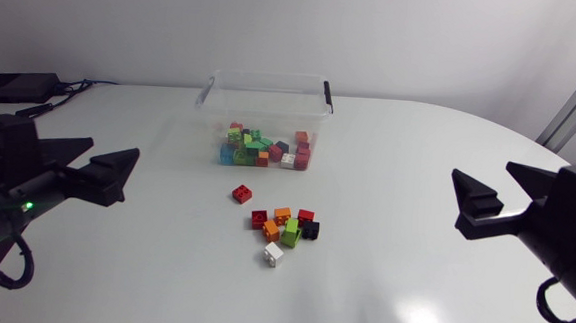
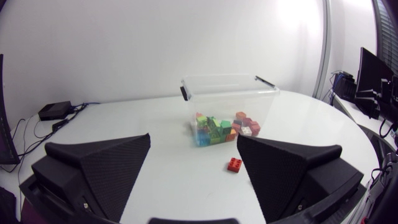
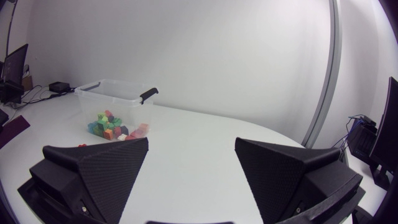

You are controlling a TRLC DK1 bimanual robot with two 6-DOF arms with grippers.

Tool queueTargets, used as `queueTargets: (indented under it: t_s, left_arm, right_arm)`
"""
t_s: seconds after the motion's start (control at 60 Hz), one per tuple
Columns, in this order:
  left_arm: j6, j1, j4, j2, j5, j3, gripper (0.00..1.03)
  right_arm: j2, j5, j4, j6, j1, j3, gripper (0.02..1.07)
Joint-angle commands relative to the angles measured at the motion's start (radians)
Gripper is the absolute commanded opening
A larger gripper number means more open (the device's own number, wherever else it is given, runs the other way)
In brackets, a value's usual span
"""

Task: Place the duplo bricks in the container

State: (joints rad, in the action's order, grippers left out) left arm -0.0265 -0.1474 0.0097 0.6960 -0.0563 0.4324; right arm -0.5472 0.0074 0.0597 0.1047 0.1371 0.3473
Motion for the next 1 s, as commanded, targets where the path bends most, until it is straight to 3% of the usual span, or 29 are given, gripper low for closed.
queueTargets:
  t_s: [0.0,0.233,0.367,0.533,0.617,0.717,0.783,0.883,0.983]
  left_arm:
    - [-0.007,-0.026,-0.019,0.115,0.024,0.074,0.96]
    - [-0.064,-0.084,-0.148,0.451,0.032,0.256,0.96]
    - [-0.171,-0.126,-0.215,0.62,0.032,0.355,0.96]
    - [-0.359,-0.173,-0.376,0.89,0.033,0.546,0.95]
    - [-0.426,-0.173,-0.373,0.961,0.027,0.586,0.95]
    - [-0.418,-0.184,-0.378,1.047,0.018,0.648,0.94]
    - [-0.412,-0.181,-0.384,1.09,-0.036,0.683,0.94]
    - [-0.408,-0.181,-0.438,1.157,-0.116,0.749,0.9]
    - [-0.406,-0.185,-0.438,1.208,-0.12,0.784,0.87]
  right_arm:
    - [-0.092,-0.003,-0.006,-0.011,0.012,0.058,1.02]
    - [-0.313,-0.03,-0.205,0.01,0.016,0.214,1.02]
    - [-0.41,-0.066,-0.293,0.016,0.018,0.282,1.02]
    - [-0.464,-0.241,-0.259,-0.019,-0.05,0.269,1.02]
    - [-0.494,-0.233,-0.259,-0.01,-0.05,0.272,1.02]
    - [-0.534,-0.239,-0.271,0.033,-0.05,0.295,1.02]
    - [-0.545,-0.241,-0.276,0.073,-0.034,0.308,1.02]
    - [-0.597,-0.222,-0.356,0.225,-0.022,0.374,1.02]
    - [-0.648,-0.187,-0.366,0.337,-0.004,0.375,0.97]
